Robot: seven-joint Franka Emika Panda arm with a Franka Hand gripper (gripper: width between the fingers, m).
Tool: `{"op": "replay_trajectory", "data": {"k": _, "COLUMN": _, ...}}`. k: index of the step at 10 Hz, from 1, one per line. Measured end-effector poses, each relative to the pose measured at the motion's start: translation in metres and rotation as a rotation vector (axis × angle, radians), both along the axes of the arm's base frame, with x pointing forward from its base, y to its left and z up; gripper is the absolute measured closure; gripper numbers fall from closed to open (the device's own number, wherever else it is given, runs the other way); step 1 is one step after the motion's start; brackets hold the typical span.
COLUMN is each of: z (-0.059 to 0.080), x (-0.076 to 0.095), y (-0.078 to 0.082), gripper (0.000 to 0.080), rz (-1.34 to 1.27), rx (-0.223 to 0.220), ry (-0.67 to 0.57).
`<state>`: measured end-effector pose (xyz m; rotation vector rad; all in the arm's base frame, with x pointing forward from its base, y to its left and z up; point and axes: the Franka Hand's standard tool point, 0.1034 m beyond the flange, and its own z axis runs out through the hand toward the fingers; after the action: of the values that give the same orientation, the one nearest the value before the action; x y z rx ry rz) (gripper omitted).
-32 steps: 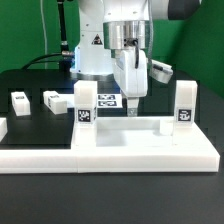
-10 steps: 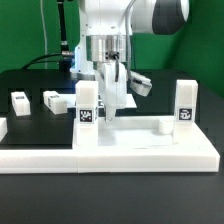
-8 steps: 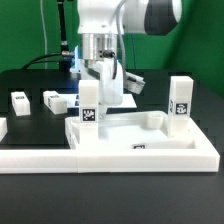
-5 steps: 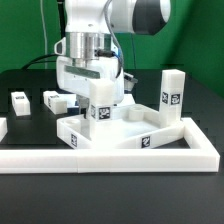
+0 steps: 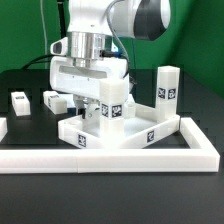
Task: Assemble desk
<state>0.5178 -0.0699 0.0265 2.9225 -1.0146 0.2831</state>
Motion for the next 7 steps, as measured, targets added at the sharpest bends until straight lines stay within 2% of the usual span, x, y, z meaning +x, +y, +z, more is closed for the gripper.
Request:
{"op": "replay_trajectory", "data": {"k": 1, "z": 0.007, "x": 0.011, "y": -0.011, "gripper": 0.0738, "rz": 0.112, "rx": -0.023, "ry": -0.006}}
{"op": "replay_trajectory", "data": {"k": 2, "z": 0.01, "x": 0.019, "y": -0.016, "gripper": 0.0739, "rz": 0.234, "rx": -0.051, "ry": -0.001}}
{"op": "replay_trajectory", "data": {"k": 7, "z": 0.011, "x": 0.022, "y": -0.017, "gripper": 0.0739, "rz": 0.565, "rx": -0.118, "ry": 0.041}}
